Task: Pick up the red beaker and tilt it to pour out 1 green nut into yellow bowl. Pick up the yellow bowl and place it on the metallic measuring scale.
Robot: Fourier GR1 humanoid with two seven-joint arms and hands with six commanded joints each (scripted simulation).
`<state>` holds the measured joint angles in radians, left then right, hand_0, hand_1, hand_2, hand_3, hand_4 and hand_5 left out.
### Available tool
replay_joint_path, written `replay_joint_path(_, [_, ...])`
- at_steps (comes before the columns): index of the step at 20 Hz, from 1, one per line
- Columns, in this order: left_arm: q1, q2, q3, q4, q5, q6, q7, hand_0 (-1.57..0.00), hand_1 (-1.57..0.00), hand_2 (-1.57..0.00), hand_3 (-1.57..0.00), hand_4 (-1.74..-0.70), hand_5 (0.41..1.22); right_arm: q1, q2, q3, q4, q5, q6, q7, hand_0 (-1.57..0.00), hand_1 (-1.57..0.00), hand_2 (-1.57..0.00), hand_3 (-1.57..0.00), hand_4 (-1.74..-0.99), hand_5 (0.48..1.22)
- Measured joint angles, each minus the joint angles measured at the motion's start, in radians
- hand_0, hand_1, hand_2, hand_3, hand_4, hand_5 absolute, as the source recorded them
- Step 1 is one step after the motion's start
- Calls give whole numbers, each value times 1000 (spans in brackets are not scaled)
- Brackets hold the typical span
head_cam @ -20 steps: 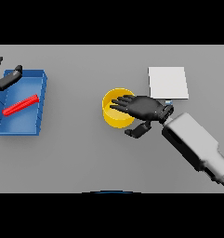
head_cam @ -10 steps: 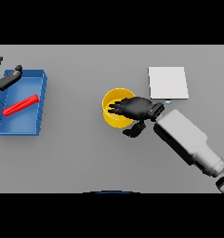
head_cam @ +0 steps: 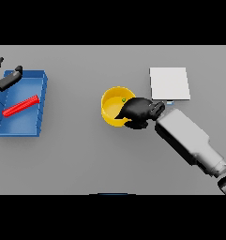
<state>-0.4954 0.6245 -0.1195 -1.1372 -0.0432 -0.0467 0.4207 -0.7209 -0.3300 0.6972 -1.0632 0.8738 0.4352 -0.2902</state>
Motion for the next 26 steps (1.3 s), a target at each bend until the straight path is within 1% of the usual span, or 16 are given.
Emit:
replay_joint_path(2, [-3,2,-2,-14,0,2,1,1,1,1,1,-784,710,0,5,-2,-11,-12,22,37,-1384,-1376,-1287,-1106,-1674,1177])
replay_joint_path(4, [-11,3,-4,-10,-3,-2,11,1,1,1,1,-785,712,-8,6,-2,-8,-18,32,44,-1451,-1446,-1330,-1171,-1698,1193])
replay_joint_path(6, [2,6,1,-20,5,-5,-5,1,1,1,1,-786,704,-23,-15,-10,-3,-25,39,27,-1494,-1491,-1362,-1198,-1714,1203])
replay_joint_path(9, [5,4,-4,-11,-2,-3,1,1,1,1,1,-775,706,-16,-31,-22,-56,-50,57,38,-1532,-1530,-1440,-1173,-1727,1212])
replay_joint_path(11, [4,11,0,-8,-4,-2,-9,1,1,1,1,-771,707,-17,-49,-34,-107,-69,90,65,-1546,-1545,-1459,-1160,-1732,1215])
replay_joint_path(12, [7,8,-5,-12,-5,-3,-14,1,1,1,1,-770,705,-22,-73,-50,-139,-84,121,74,-1551,-1550,-1481,-1157,-1734,1216])
replay_joint_path(13, [2,13,-3,-22,-2,-6,-5,1,1,1,1,-776,702,-21,-76,-52,-149,-83,127,96,-1555,-1554,-1491,-1153,-1735,1217])
replay_joint_path(14, [7,3,-3,-29,6,-4,2,1,1,1,1,-780,702,-21,-85,-56,-167,-81,131,116,-1558,-1558,-1451,-1204,-1736,1218])
replay_joint_path(15, [3,5,0,-26,9,-7,-4,1,1,1,1,-782,702,-24,-94,-69,-172,-90,139,121,-1561,-1560,-1433,-1215,-1737,1219])
replay_joint_path(17, [6,0,8,-16,17,-2,-6,1,1,1,1,-793,702,-15,-105,-75,-209,-85,143,169,-1564,-1564,-1471,-1191,-1739,1219])
replay_joint_path(18, [6,9,11,-26,21,-8,2,1,1,1,1,-798,702,-6,-109,-75,-236,-89,152,181,-1566,-1566,-1491,-1182,-1739,1219])
replay_joint_path(19, [9,2,7,-30,22,-8,2,1,1,1,1,-799,704,1,-116,-79,-272,-99,170,187,-1567,-1567,-1507,-1179,-1739,1219])
replay_joint_path(20, [-4,2,4,-19,17,-11,7,1,1,1,1,-800,704,13,-118,-82,-290,-97,165,202,-1520,-1567,-1520,-1179,-1740,1219])
replay_joint_path(22, [-1,3,11,-31,26,-8,10,1,1,1,1,-812,710,9,-140,-111,-297,-101,178,247,-1538,-1569,-1488,-1190,-1740,1220])
replay_joint_path(24, [1,7,17,-29,36,-16,18,1,1,1,1,-826,723,-5,-161,-139,-271,-98,148,257,-1550,-1570,-1504,-1174,-1741,1220])
replay_joint_path(26, [-5,-6,17,-22,36,-5,27,1,1,1,1,-834,733,-18,-182,-163,-247,-101,111,237,-1558,-1570,-1528,-1159,-1741,1221])
